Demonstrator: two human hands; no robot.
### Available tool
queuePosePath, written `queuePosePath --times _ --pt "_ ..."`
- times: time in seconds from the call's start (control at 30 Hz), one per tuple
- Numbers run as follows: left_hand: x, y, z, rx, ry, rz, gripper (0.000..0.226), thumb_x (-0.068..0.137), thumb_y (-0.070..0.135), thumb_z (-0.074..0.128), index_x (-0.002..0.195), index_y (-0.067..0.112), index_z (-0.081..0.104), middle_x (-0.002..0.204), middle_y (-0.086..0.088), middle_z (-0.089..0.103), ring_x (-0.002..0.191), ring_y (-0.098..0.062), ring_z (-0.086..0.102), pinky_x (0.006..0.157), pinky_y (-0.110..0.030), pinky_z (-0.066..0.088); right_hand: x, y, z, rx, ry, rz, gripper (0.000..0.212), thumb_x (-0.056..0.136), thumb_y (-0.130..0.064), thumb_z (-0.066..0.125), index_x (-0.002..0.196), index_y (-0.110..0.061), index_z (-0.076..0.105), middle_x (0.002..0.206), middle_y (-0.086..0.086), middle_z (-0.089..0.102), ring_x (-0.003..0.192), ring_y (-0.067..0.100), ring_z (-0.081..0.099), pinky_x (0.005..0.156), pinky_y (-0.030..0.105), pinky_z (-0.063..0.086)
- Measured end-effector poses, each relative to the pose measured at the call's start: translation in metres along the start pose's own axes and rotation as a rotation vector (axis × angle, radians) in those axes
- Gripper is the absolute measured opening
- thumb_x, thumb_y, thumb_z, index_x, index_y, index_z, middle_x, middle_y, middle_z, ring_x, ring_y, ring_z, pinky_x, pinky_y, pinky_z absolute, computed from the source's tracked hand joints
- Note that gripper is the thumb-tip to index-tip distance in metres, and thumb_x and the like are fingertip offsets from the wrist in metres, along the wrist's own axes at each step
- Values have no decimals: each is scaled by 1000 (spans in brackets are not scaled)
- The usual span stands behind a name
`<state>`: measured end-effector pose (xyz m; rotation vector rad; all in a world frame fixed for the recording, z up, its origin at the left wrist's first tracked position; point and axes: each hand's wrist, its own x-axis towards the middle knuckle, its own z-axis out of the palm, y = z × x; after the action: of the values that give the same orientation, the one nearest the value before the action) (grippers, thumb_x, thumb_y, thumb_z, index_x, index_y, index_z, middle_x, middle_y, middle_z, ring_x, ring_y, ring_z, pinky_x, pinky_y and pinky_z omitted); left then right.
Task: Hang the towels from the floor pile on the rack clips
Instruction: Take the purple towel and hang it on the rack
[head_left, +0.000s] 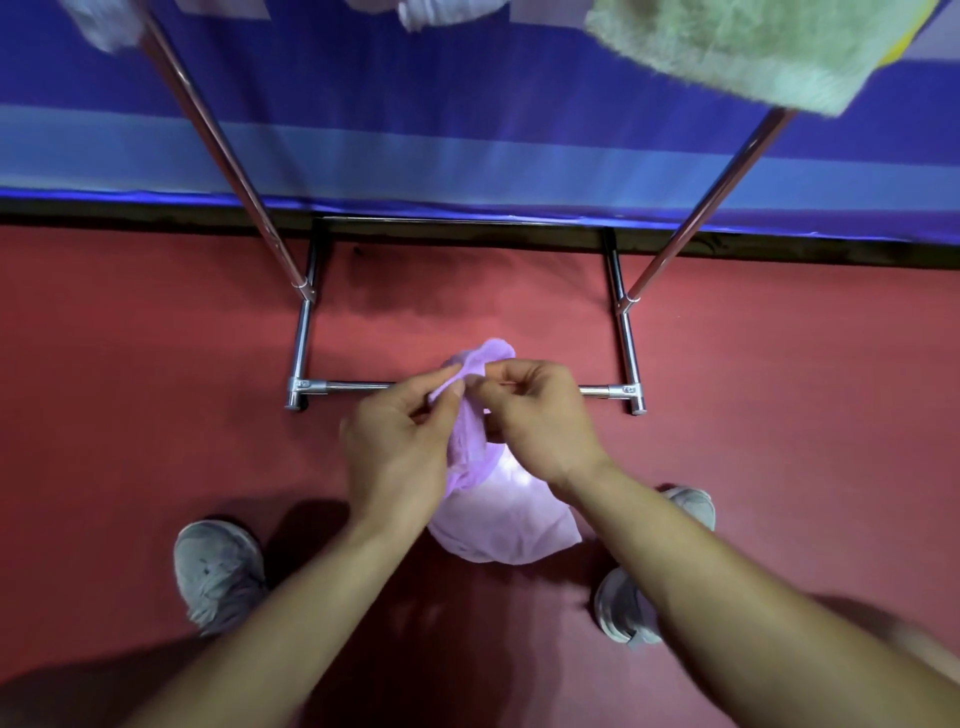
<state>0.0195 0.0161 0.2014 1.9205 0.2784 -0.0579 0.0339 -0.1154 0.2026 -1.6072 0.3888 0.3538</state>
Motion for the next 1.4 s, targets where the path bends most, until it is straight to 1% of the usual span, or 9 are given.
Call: queuePosePath --times 0.13,0.27,0.43,0.6,0.73,0.87,1.13,1.27,1.4 --pt "-2 6 -1 -13 84 4 23 92 18 70 112 26 78 105 13 77 97 4 71 91 -34 59 2 -2 4 54 17 10 27 82 -26 63 86 -1 72 95 45 60 74 29 58 72 73 50" --pt "-6 14 -4 33 164 46 20 93 23 70 110 30 78 101 14 77 92 8 70 85 -30 58 2 -2 1 54 71 -1 19 87 -14 61 86 0 73 90 39 67 82 56 68 76 69 54" --pt "-23 10 1 95 95 62 24 92 26 68 111 40 76 86 8 77 73 -10 72 69 -30 56 1 -4 1 137 28 42 18 95 1 55 94 9 71 97 38 68 79 34 67 86 64 55" --pt "-25 13 2 142 87 87 22 91 32 71 111 41 76 92 17 76 75 0 71 70 -28 55 2 -8 -2 247 56 101 17 94 -5 64 98 11 71 83 22 70 76 28 64 80 44 58" --pt "-31 12 6 119 8 30 34 78 51 60 108 44 73 92 16 78 83 -5 74 77 -36 59 3 -6 -3 162 69 89 6 89 -6 73 90 -11 75 74 6 74 70 19 67 76 36 59" --pt "-16 16 -3 -8 -23 -63 28 74 25 52 86 28 77 83 15 77 83 -5 72 83 -39 58 6 -5 -14 -83 55 -33 21 91 -3 67 86 -23 72 53 -15 59 52 2 50 57 18 45" --pt "18 13 -31 195 -124 22 77 70 7 46 140 38 53 130 16 64 111 -6 63 97 -29 51 -11 -16 -22 -433 -204 -343 26 83 -14 54 96 -23 75 89 -5 75 84 21 69 78 43 55" --pt "21 15 -36 172 -252 -71 95 69 3 54 149 52 34 97 19 65 69 -10 61 71 -20 48 -18 -18 -25 -362 -255 -358 27 82 -8 54 94 -18 77 91 -3 77 89 21 72 80 45 56" --pt "29 9 -35 42 -219 -115 79 61 18 55 137 38 49 75 7 63 63 -10 55 65 -26 44 -15 -19 -34 -402 -218 -402 26 83 -11 56 96 -19 76 92 -7 77 89 17 71 81 42 56"
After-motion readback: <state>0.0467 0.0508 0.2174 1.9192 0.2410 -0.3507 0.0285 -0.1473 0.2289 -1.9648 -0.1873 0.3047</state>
